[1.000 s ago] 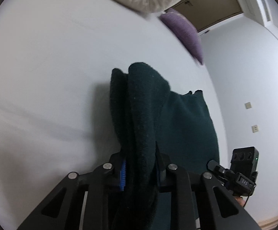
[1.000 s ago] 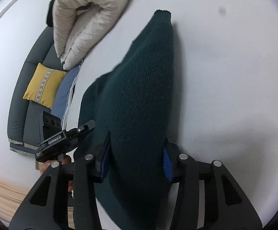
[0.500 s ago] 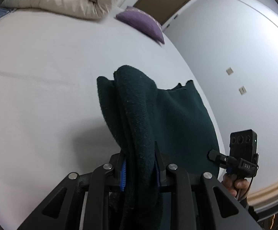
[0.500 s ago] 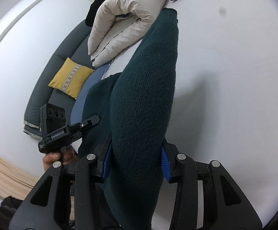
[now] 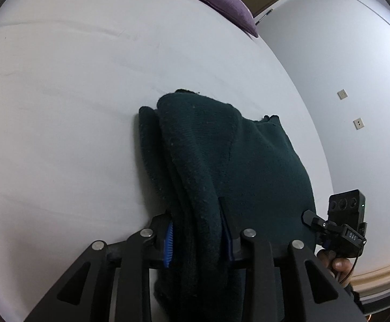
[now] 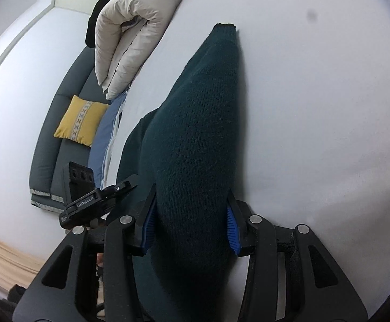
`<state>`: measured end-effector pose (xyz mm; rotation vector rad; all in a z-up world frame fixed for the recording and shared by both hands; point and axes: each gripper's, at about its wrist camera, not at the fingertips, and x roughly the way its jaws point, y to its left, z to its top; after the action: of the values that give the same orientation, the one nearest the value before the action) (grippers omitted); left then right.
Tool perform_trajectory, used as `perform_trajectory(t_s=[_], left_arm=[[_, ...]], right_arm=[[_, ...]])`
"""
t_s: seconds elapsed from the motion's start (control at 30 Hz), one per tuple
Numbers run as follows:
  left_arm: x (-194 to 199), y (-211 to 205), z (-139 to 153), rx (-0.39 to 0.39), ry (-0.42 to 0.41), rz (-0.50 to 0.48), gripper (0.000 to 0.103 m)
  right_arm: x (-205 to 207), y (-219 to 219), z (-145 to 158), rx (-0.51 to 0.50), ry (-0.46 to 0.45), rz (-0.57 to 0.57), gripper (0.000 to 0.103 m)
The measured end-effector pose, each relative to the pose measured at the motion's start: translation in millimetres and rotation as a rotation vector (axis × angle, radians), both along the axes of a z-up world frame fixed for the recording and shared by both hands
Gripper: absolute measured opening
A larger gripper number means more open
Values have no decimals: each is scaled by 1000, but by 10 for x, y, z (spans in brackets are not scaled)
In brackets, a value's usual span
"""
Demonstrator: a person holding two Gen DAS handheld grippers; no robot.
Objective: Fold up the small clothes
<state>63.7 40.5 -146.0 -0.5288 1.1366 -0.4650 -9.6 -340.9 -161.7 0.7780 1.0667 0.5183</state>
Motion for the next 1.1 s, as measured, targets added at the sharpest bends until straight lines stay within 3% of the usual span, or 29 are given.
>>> perform_trajectory(t_s=[0.1, 0.23, 0.3, 0.37, 0.47, 0.57, 0.63, 0.7, 0.77, 0.8, 0.87, 0.97, 1.1], left_arm=[[-37, 47, 28, -12, -2, 24, 38], [-237, 124, 331, 119, -106, 60, 42], [-381, 135, 581, 192, -194, 92, 51], [-560, 79, 885, 291, -315, 133, 73], [-917, -77, 1287, 458, -514, 197, 94], [-1302, -203, 1653, 530, -699, 287, 103], [-1470, -269, 1850, 532, -775, 336, 103], [-1687, -370, 2005, 551, -849, 373, 103], [-1854, -411, 2117, 621, -910, 416, 103], [-1911, -418, 2176, 660, -932, 442, 103], [-2023, -455, 2326, 734, -983, 507, 103], [-2098, -418, 2511, 818, -974, 565, 103], [-1948, -279, 2633, 736, -843, 510, 103]], right_arm=[[88, 22, -5, 25, 6, 2, 42], [153, -6, 51, 24, 20, -44, 47], [61, -100, 189, -29, -10, -91, 47], [-102, -181, 370, -117, -49, -141, 47], [-311, -194, 662, -246, -103, -190, 47], [-571, -43, 1112, -450, -222, -225, 49], [-749, 57, 1407, -540, -302, -245, 58], [-945, 203, 1697, -624, -391, -288, 75], [-1110, 317, 1985, -686, -493, -334, 86], [-1184, 361, 2104, -707, -529, -356, 95], [-1334, 478, 2372, -756, -608, -407, 102], [-1530, 646, 2705, -825, -718, -448, 103], [-1690, 875, 3054, -885, -802, -424, 103]])
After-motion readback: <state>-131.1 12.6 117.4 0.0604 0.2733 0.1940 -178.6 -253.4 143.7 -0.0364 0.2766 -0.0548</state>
